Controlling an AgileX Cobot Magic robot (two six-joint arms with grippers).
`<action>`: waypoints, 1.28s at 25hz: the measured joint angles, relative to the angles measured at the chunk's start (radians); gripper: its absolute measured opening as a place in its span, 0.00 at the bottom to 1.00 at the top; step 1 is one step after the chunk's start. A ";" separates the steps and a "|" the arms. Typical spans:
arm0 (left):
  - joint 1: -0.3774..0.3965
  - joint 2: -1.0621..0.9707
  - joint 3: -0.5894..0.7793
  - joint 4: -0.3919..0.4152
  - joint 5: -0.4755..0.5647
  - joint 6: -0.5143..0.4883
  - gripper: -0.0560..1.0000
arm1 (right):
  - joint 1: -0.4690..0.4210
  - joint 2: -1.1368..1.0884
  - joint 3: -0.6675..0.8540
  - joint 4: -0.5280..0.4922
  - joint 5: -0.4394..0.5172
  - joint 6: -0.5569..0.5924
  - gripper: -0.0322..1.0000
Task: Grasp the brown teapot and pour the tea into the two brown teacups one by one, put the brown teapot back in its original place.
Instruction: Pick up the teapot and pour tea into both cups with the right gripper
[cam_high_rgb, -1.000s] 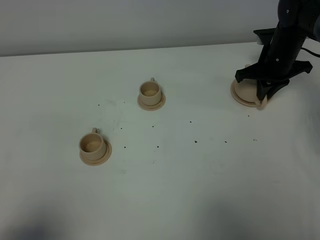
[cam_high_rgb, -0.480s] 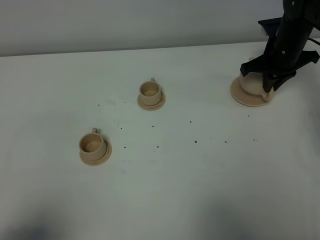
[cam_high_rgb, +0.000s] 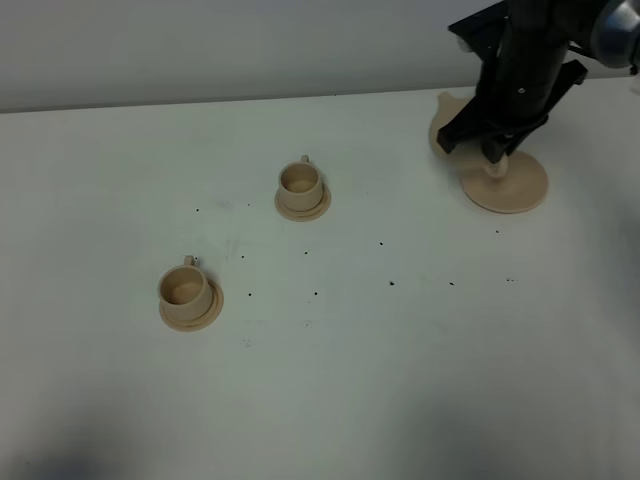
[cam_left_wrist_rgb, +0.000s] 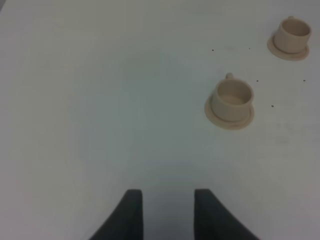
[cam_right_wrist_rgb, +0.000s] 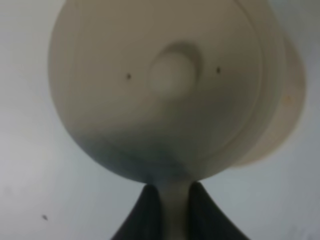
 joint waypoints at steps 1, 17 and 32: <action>0.000 0.000 0.000 0.000 0.000 0.000 0.34 | 0.020 0.000 -0.010 -0.011 0.000 -0.006 0.15; 0.000 0.000 0.000 0.000 0.000 0.000 0.34 | 0.209 0.027 -0.028 -0.127 -0.030 -0.076 0.15; 0.000 0.000 0.000 0.000 0.000 0.000 0.34 | 0.264 0.112 -0.030 -0.252 -0.131 -0.082 0.15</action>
